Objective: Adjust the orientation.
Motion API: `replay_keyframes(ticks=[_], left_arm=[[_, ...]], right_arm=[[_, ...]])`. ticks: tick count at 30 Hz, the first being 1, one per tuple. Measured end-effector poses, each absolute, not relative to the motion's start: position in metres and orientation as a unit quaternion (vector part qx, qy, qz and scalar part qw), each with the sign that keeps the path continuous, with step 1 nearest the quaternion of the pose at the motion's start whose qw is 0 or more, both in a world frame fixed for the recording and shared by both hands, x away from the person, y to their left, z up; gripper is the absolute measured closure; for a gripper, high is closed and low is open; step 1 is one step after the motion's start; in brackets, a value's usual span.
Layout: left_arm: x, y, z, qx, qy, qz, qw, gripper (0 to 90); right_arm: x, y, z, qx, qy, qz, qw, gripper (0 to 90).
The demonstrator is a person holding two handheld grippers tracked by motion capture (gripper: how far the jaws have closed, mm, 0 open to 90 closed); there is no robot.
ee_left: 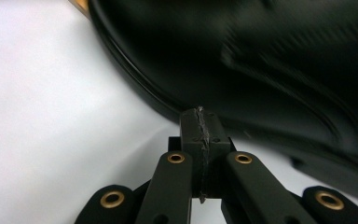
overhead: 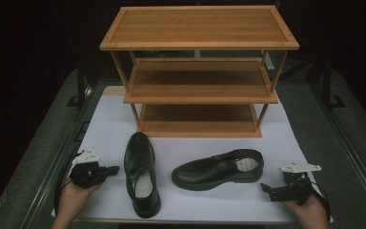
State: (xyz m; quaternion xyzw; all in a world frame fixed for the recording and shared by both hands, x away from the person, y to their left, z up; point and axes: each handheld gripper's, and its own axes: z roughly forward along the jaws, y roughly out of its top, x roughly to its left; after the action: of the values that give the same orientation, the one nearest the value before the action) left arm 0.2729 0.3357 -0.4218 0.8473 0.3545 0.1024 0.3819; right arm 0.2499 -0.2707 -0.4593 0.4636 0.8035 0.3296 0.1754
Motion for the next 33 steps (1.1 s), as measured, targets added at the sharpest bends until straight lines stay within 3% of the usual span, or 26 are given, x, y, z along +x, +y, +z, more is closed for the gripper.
replay_keyframes(ticks=[33], left_arm=[[0.294,0.289,-0.436,0.873,0.312,0.104,0.360,90.0]], right_arm=[[0.250,-0.271,-0.459,0.464,0.804,0.330,0.175,0.0]])
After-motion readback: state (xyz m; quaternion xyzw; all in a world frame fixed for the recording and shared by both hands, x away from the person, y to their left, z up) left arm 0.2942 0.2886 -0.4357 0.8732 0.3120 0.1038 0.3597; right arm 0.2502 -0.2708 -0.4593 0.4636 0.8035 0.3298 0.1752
